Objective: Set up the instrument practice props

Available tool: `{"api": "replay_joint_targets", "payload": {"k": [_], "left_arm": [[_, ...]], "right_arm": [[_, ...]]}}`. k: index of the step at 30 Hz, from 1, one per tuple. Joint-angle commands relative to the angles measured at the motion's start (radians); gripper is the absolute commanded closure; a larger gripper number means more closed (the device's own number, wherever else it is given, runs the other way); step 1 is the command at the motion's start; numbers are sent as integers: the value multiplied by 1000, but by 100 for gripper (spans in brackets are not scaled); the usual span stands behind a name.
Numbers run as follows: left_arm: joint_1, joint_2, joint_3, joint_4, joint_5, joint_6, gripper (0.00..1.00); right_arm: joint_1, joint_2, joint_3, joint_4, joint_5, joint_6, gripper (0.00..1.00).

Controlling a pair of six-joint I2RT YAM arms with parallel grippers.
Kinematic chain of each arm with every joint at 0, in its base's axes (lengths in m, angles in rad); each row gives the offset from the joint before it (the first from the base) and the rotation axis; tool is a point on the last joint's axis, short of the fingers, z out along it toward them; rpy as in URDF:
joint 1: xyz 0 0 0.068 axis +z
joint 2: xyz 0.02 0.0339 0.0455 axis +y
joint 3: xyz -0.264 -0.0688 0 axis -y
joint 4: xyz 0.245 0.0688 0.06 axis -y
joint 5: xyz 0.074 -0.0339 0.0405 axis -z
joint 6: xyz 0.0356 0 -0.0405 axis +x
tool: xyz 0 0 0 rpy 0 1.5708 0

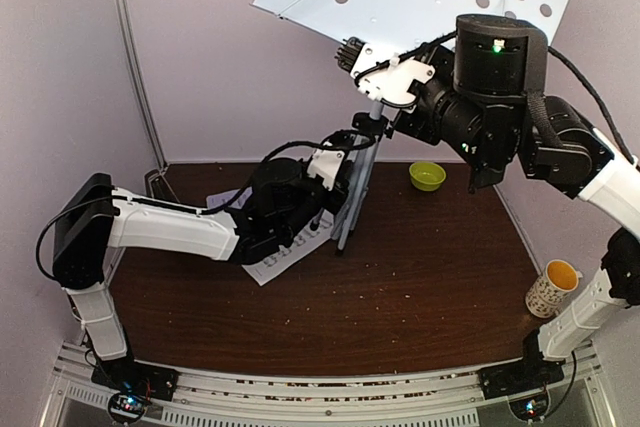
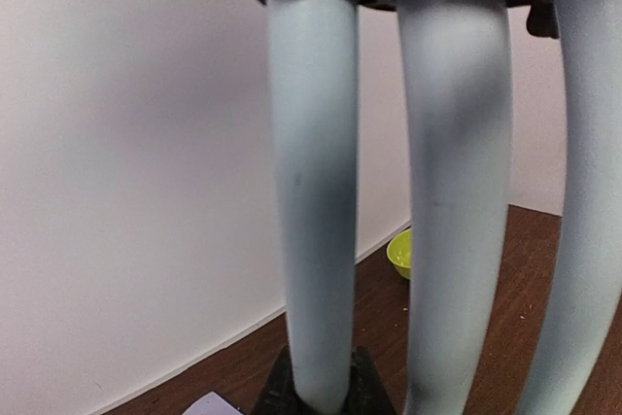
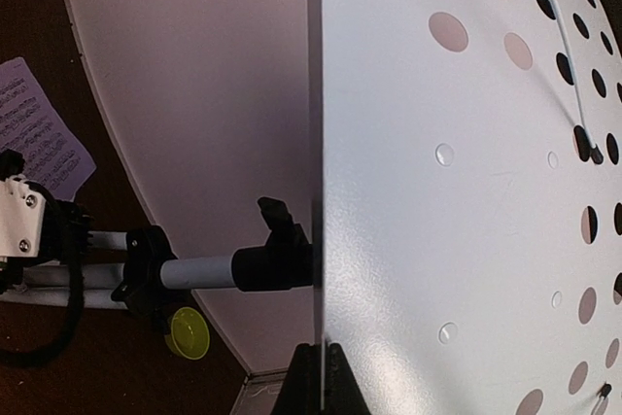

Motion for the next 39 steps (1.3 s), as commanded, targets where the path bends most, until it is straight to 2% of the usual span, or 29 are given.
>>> {"api": "replay_joint_targets", "payload": {"k": [1,8,12,26,39], "left_arm": [[-8,18,-26,0,63,131,100],[-8,15,-100,-17,167,310,100],[-8,30,-121,-20,195,362,100],[-18,101,-70,-2,250,253,100],[-24,183,-34,6,235,189,100]], "right_arm": [[7,-99,39,277,62,-64,100],[7,-100,36,343,86,-155,100],[7,-102,50,349,83,-180,100],[8,-72,16,318,103,-245,100],[-4,-141,-161,294,78,-104,100]]}}
